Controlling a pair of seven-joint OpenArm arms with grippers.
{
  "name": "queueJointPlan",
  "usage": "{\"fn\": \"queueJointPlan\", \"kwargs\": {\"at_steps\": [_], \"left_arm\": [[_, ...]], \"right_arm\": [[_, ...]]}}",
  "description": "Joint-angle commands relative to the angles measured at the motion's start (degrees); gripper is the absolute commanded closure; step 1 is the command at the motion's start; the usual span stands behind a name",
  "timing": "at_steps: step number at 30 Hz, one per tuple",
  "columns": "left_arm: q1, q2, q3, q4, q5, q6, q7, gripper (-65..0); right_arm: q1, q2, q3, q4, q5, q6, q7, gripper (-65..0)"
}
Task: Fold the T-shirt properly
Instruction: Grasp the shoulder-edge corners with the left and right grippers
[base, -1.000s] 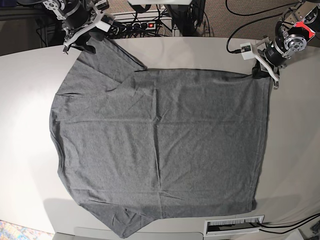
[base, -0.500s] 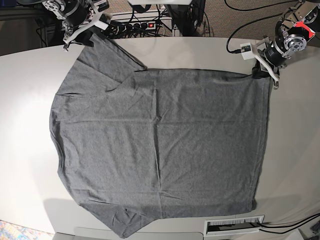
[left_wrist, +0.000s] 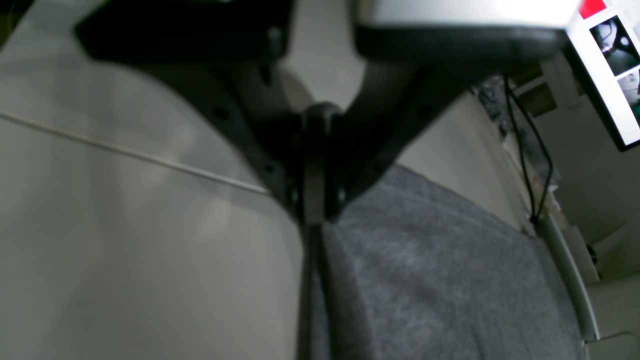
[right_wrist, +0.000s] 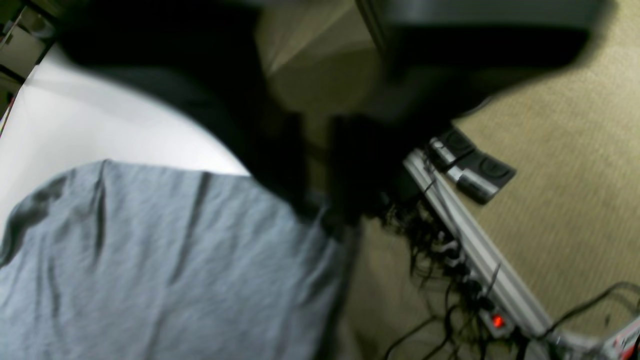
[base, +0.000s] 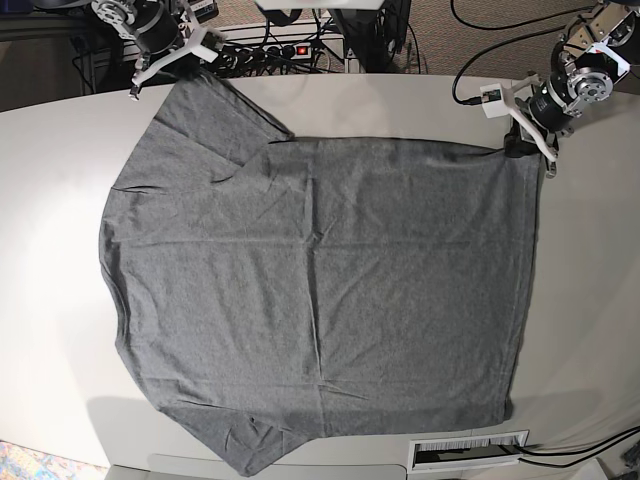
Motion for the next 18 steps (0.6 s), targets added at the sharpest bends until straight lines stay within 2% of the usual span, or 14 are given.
{"fn": "queueJointPlan", "kwargs": {"at_steps": [1, 6, 12, 13, 15, 16, 18], "left_arm": [[1.16, -0.79, 0.55, -0.13, -1.05, -3.72, -0.20, 0.0], [2.58, -0.79, 0.52, -0.13, -1.05, -3.69, -0.17, 0.0], [4.07, -0.74, 0.52, -0.13, -0.92, -3.61, -0.39, 0.0], [3.96, -0.72, 0.52, -0.13, -0.76, -2.99, -0.37, 0.0], [3.93, -0.76, 0.52, -0.13, -0.74, -1.66, -0.39, 0.0], [3.96, -0.74, 0.52, -0.13, -0.76, -1.31, -0.39, 0.0], [3.96, -0.74, 0.52, -0.13, -0.76, -1.36, -0.42, 0.0]], "right_arm": [[-0.33, 0.63, -0.57, 1.70, -0.37, -0.61, -1.27, 0.0], [-0.35, 0.63, -3.56, 4.55, -4.92, -0.68, -6.80, 0.0], [-0.33, 0.63, -3.76, 4.55, -5.64, -0.61, -5.03, 0.0], [-0.35, 0.63, -3.78, 4.55, -4.55, -0.26, -5.05, -6.0], [-0.33, 0.59, -3.80, 4.55, -0.90, 0.31, -4.44, -26.2], [-0.33, 0.59, -3.80, 4.55, 0.28, 0.28, -3.32, -32.7], [-0.31, 0.24, -3.80, 4.52, 1.25, 0.31, -1.25, -34.1]]}}
